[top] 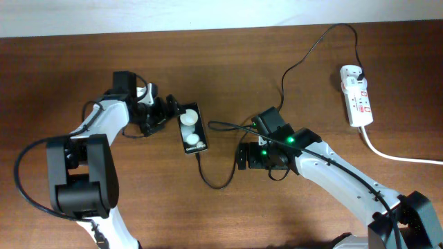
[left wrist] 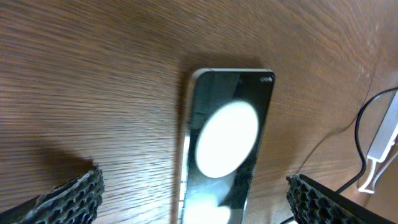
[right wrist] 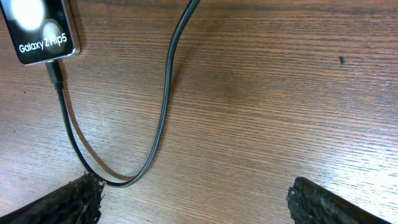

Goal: Plug charger to phone and switch on socket
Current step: 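Open the left gripper and pull it back from the phone, then move the right gripper over to the white power strip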

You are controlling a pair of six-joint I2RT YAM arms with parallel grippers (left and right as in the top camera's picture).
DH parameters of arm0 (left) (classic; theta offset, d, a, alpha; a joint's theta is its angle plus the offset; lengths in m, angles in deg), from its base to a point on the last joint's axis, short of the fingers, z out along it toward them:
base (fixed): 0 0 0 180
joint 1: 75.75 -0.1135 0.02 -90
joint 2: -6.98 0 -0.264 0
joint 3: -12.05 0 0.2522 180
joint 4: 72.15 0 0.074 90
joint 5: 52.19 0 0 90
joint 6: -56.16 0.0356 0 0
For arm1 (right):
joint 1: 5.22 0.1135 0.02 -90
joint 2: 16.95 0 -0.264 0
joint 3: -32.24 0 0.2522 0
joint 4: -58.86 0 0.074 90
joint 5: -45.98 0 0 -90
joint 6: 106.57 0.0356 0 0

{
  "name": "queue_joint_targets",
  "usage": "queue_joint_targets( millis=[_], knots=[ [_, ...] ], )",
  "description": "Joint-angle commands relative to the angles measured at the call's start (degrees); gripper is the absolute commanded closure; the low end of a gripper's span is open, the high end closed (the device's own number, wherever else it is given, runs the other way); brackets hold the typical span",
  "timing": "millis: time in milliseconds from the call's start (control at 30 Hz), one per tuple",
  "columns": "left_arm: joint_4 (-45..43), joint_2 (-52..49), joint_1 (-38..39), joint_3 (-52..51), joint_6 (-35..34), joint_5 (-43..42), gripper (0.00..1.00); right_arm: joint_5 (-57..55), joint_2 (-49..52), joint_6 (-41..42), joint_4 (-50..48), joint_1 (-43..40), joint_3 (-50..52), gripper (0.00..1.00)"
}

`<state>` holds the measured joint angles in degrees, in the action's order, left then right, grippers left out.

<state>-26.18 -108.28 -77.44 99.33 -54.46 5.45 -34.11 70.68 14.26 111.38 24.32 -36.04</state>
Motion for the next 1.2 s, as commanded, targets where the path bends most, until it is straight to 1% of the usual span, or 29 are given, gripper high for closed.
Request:
queue_joint_targets(
  millis=[0, 333, 433, 567, 733, 1067, 1167],
  knots=[
    [0.9, -1.7, -1.75, -1.25, 0.28, 5.25, 0.01, -0.72, -0.04, -0.59, -0.17, -0.33, -0.11, 0.01],
    [0.9, -1.7, -1.73, -1.27, 0.26, 5.22, 0.01, -0.74, -0.04, -0.59, -0.15, -0.33, -0.11, 0.01],
    [-1.03, -1.7, -1.88, -1.25, 0.28, 5.25, 0.01, -0.76, -0.04, -0.61, -0.15, -0.33, -0.11, 0.01],
    [-3.06, -1.7, -5.25, -1.25, 0.28, 5.25, 0.01, -0.76, -0.04, -0.61, -0.15, -0.33, -0.11, 0.01],
    [-3.02, -1.7, -9.14, -1.27, 0.28, 5.25, 0.01, -0.76, -0.04, -0.61, -0.17, -0.33, -0.11, 0.02],
    [-3.02, -1.7, -9.44, -1.27, 0.28, 5.25, 0.01, 0.37, -0.04, -0.61, -0.11, -0.33, -0.11, 0.01],
    [-3.02, -1.7, -9.44, -1.27, 0.28, 5.25, 0.01, 0.92, -0.07, -0.59, 1.6, -0.39, -1.25, 0.01]
  ],
)
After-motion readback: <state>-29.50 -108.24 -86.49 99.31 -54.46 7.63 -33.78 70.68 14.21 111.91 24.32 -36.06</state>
